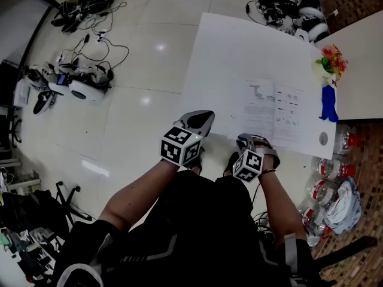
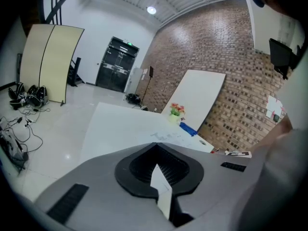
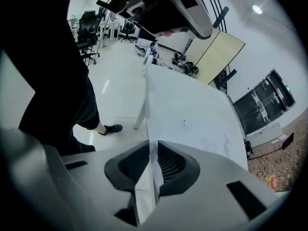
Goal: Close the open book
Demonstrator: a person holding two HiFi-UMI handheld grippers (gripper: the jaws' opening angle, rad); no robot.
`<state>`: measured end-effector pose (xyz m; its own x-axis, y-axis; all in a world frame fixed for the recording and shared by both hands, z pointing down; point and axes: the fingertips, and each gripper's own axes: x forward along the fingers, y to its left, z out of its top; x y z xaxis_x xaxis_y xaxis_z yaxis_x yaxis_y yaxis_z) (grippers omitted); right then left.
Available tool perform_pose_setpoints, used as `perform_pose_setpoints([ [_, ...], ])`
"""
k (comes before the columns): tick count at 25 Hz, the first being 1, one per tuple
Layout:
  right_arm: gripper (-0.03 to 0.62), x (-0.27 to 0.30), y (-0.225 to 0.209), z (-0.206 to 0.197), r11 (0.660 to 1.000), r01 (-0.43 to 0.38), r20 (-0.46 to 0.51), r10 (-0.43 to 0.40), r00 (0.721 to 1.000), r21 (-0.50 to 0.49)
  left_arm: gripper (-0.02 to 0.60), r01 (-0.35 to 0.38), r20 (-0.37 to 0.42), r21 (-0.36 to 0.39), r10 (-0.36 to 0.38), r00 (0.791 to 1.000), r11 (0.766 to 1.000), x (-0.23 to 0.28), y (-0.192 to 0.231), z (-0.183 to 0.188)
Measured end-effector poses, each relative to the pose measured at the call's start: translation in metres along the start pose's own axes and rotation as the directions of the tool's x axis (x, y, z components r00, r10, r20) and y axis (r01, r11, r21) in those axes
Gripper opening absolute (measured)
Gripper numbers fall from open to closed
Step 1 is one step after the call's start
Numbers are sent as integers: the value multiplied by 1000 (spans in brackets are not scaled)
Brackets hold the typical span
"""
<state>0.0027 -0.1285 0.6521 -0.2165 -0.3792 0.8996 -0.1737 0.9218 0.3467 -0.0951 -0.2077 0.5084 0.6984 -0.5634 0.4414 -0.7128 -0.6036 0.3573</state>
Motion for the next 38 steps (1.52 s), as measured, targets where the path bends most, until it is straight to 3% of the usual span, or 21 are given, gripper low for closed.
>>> perform_pose_setpoints([
  [4,24,-6,-4,6,999,32,17,-32,999,31,-6,-1,17,12,0,1000,1000,-3,1,7],
  [7,10,-18,-15,11,990,59,70,-68,995,130,-6,4,29,18,-5,1000,1000,-3,1,13],
  [9,6,-33,-29,15,966,64,131,-99,986,251,-6,8,36,19,-9,999,1000,-2,1,18],
  [12,5,-63,-51,12,897,63,221,-176,959,438,-6,16,42,18,-17,999,1000,2,0,24],
  [17,5,-110,-69,-15,697,47,293,-360,886,715,-6,52,50,29,-53,997,998,17,-10,36],
  [21,5,-140,-83,-52,528,41,272,-502,821,848,-6,100,42,53,-102,994,994,39,-24,47],
  [23,5,-150,-89,-73,469,34,255,-538,803,883,-6,125,35,67,-128,991,990,52,-34,51],
  [28,5,-162,-94,-122,326,0,207,-599,774,945,-6,185,3,92,-186,983,978,85,-63,55],
  [32,5,-163,-84,-164,161,-82,167,-634,755,984,-6,229,-25,112,-227,974,967,107,-88,55],
  [38,5,-140,-67,-221,-98,-192,85,-643,761,977,-6,275,-93,151,-263,960,950,134,-115,47],
])
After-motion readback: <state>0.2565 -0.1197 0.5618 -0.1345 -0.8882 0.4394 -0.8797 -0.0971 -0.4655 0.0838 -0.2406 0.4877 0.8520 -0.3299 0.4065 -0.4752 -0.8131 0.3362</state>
